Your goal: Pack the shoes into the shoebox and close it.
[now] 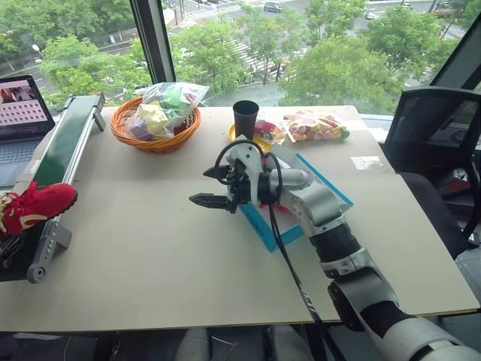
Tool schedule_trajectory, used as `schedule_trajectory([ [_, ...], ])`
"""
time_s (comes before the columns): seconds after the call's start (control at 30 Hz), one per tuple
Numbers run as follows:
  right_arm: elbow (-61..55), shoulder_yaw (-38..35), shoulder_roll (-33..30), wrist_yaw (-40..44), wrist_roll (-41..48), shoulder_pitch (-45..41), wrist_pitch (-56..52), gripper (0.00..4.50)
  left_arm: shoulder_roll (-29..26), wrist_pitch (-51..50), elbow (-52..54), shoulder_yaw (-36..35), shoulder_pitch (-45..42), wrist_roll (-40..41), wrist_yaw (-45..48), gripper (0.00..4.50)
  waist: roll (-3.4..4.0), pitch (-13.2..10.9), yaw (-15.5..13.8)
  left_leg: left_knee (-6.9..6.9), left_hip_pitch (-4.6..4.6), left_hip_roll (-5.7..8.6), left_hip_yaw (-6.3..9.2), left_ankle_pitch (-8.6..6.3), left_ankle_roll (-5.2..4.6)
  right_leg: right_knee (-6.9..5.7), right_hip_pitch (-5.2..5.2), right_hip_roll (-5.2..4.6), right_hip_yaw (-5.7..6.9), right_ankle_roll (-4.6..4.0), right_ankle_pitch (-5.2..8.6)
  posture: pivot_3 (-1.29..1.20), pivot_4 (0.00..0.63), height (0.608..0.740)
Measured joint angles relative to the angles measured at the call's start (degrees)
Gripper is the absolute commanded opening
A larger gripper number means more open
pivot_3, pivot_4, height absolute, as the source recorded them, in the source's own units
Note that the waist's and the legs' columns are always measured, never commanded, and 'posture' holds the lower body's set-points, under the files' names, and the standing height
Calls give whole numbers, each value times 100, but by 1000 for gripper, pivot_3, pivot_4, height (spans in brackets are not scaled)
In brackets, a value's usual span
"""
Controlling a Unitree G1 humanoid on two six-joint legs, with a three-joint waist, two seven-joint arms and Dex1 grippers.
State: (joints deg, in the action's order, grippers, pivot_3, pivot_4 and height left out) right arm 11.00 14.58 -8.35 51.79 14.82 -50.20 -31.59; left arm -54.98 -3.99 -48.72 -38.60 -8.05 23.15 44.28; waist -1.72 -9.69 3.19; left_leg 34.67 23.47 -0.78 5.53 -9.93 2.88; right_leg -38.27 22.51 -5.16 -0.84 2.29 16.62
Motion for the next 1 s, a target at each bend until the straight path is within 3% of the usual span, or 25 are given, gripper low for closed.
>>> schedule_trajectory([
  [0.17, 54, -629, 270, -294, 575, -80, -659, 4500, 456, -682, 1474, 31, 108, 348, -152, 2615, -2, 1, -63, 3, 4, -1, 2, 0, 0, -3, -2, -1, -1, -6, -3, 0, 150, 738],
  [0.43, 1517, -3092, 692, -2052, 2173, -879, -3042, 4500, 1235, -2153, 4459, 423, -311, 973, -1356, 2615, -4, 1, -121, 3, 5, 2, 6, 0, 0, 6, -9, 1, -3, -19, -11, 0, 150, 738],
  [0.67, 1595, -3756, 1028, -2933, 2709, -885, -3635, 4500, 2071, -3208, 6058, 1327, -1455, 1524, -2451, 2615, -2, 0, -18, 11, 19, 4, -2, 0, -1, 3, 1, 2, -14, -20, -12, 0, 150, 738],
  [1.0, 1615, -4092, 780, -3534, 2744, -1223, -3356, 4500, 2413, -3387, 6675, 2371, -1407, 1297, -2624, 2615, 1, -1, 27, 13, 22, 3, -5, 0, -1, 9, 2, 7, -17, -20, -12, 0, 150, 738],
])
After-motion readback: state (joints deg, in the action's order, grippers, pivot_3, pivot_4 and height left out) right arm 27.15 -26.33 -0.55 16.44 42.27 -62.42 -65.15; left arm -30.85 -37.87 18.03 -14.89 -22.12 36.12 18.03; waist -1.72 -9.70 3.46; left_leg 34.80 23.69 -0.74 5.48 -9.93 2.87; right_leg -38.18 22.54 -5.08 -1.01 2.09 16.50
